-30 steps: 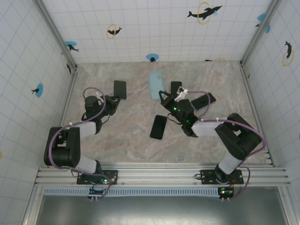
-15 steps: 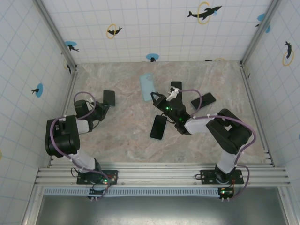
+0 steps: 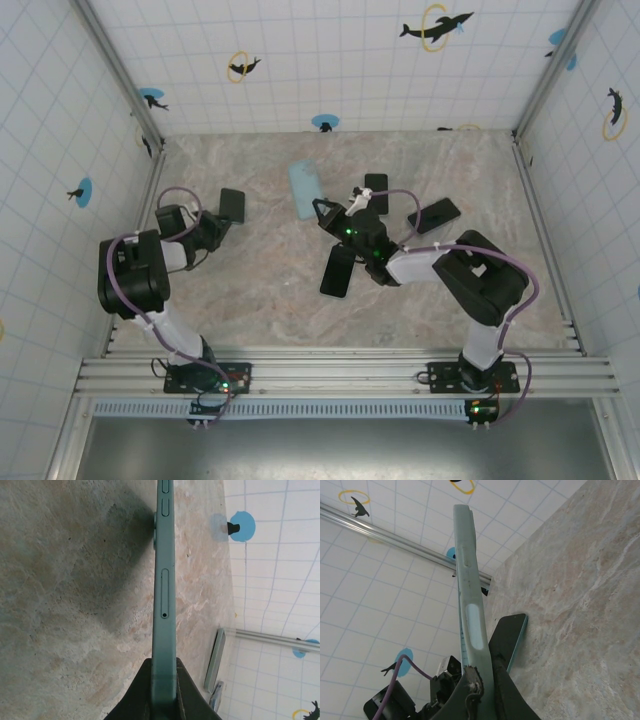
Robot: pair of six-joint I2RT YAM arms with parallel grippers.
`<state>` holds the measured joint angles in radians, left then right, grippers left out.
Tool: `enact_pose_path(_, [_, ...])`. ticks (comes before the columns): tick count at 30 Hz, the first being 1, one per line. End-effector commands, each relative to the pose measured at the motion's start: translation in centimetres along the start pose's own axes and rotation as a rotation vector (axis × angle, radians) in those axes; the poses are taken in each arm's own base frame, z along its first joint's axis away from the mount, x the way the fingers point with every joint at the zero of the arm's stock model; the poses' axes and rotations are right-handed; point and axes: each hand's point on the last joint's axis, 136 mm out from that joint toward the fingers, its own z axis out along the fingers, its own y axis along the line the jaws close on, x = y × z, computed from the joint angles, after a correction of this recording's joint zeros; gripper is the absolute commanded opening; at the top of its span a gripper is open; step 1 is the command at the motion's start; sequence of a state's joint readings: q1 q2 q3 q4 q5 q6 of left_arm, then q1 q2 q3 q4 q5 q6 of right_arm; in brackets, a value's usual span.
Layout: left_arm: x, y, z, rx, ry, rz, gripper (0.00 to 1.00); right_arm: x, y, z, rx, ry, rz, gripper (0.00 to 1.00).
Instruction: Take the phone out of the phone case
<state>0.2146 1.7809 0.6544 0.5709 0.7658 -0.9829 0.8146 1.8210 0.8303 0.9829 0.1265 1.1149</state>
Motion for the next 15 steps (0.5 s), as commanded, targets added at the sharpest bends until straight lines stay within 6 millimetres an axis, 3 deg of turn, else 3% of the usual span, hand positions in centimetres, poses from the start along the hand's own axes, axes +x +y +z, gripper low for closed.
enact_pose_path(1, [-0.7,0.3,0.1,-0.003,0.006,0.011,0.06,0.2,0.6,0.8,-0.009,-0.005,0.005,0.0])
enact_pose_path(3, [-0.9,0.7,0.1,-0.009,0.008,-0.002,0.12,0.3,0.6,0.8,-0.009,-0.003,0.006,0.0])
enact_pose_path(15, [-1.0,2.2,-0.3,-0.037,0.033,-0.042,0.27,0.9,0.5,0.9,-0.016,0.02,0.014,0.0])
